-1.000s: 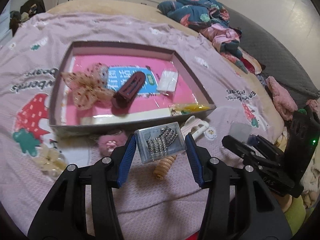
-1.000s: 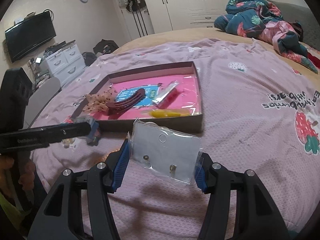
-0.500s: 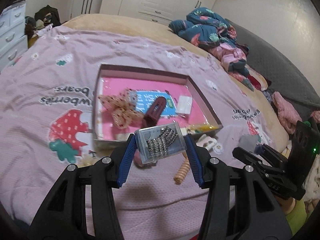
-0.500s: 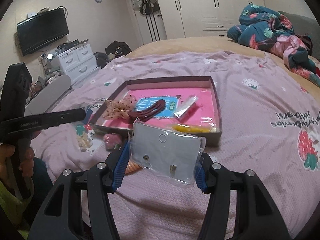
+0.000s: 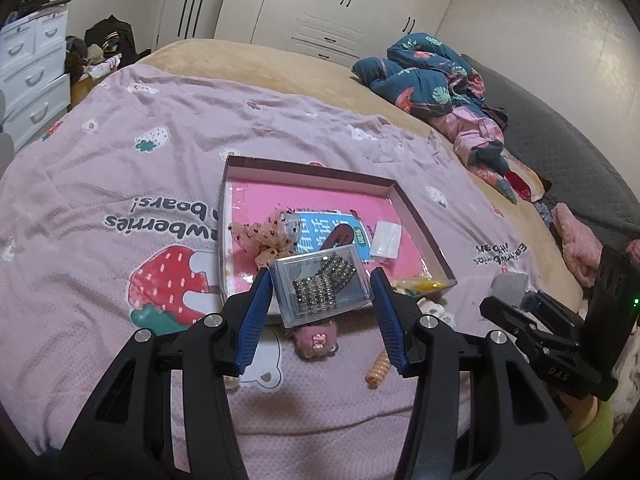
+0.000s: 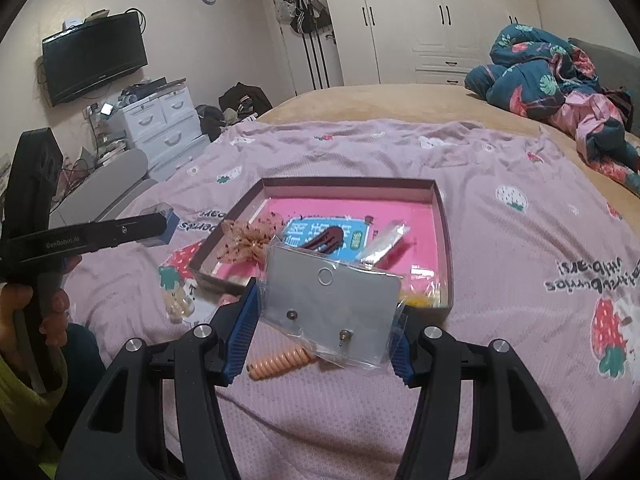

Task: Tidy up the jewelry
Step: 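Carry the earring card with the right gripper while the left carries the pin case over the box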

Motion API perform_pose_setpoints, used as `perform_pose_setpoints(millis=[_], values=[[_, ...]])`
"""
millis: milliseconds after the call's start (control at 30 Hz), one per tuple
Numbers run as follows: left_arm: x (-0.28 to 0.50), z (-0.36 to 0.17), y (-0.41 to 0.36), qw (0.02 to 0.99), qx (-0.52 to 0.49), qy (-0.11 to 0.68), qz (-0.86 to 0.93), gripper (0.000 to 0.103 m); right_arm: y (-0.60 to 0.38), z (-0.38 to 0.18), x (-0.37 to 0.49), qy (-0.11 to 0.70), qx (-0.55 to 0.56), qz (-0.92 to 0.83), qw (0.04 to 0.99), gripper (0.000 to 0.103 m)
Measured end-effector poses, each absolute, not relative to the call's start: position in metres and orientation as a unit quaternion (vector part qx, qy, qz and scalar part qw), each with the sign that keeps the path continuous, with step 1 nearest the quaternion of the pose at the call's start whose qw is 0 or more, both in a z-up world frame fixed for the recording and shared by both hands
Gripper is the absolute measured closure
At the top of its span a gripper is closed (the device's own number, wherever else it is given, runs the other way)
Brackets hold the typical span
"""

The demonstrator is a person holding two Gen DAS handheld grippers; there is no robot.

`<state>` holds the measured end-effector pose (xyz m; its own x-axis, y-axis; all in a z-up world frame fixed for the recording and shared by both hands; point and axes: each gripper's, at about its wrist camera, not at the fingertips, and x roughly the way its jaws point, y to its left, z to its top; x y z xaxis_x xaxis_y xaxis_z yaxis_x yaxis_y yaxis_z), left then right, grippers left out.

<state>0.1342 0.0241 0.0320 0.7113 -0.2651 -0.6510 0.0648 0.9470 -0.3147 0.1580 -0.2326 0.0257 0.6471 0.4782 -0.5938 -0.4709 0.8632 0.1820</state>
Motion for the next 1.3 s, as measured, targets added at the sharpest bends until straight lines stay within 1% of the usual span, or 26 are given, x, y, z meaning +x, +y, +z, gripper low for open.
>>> perform_pose_setpoints(millis=[367,633,967,1300], values=[[0.16,0.054,0.022,0.918,-0.13,0.363,-0.091,0.061,-0.228,0.061,0.19,0.311,0.0,0.259,0.914,0.048],[0.187,0.055,0.01,0.916,-0.117,0.372,-0.098,0.061,-0.233,0.066,0.227,0.31,0.003,0.246,0.919,0.048],[0.212,0.031,0.005,0.905,-0.115,0.4,-0.086,0.061,-0.231,0.049,0.262,0.318,0.003,0.244,0.916,0.048],[0.23,-0.01,0.001,0.887,-0.112,0.442,-0.072,0.061,-0.23,0.004,0.281,0.36,-0.002,0.238,0.902,0.048]])
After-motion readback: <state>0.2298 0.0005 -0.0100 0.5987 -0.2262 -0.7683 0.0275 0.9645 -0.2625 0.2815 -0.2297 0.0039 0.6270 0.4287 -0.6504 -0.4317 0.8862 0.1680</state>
